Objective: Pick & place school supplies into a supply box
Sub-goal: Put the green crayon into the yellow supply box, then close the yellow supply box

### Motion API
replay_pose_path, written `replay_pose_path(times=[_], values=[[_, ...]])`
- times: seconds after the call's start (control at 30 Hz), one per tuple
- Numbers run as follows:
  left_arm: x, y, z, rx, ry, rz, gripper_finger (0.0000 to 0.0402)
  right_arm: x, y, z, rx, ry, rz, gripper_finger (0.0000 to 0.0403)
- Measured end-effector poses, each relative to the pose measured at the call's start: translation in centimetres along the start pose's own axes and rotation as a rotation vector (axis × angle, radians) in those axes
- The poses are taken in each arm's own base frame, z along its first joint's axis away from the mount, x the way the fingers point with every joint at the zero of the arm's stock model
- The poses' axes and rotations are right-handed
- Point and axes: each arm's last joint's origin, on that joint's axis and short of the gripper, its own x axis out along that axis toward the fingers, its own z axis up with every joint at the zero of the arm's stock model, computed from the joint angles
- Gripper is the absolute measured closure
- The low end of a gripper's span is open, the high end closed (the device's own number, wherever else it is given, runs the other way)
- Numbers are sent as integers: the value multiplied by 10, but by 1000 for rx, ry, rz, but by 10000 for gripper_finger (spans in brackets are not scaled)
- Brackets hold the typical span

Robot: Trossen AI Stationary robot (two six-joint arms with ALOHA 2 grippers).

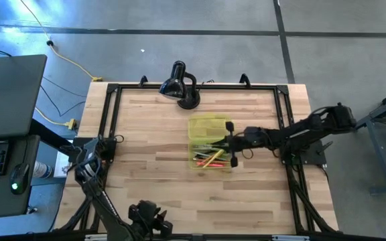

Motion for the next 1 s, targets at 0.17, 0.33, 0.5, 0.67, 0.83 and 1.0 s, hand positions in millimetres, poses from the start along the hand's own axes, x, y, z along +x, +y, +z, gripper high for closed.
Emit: replay_pose_path(times=[0.17, 0.33, 0.5, 0.67, 0.83, 1.0], values=[[10, -6, 10, 0, -30, 27, 243, 4, -2, -14, 99, 64, 80, 395], [25, -16, 24, 15, -45, 54, 243, 11, -1, -19, 119, 120, 56, 385], [43, -31, 36, 79, -8, 52, 243, 13, -2, -24, 115, 151, 4, 365], [61, -47, 48, 161, 86, 56, 243, 13, -2, -23, 115, 144, 5, 339], [81, -62, 66, 147, 96, 28, 243, 13, -2, -23, 118, 146, -3, 312], [104, -71, 92, 132, 73, 57, 243, 13, -7, -23, 158, 163, -154, 298]])
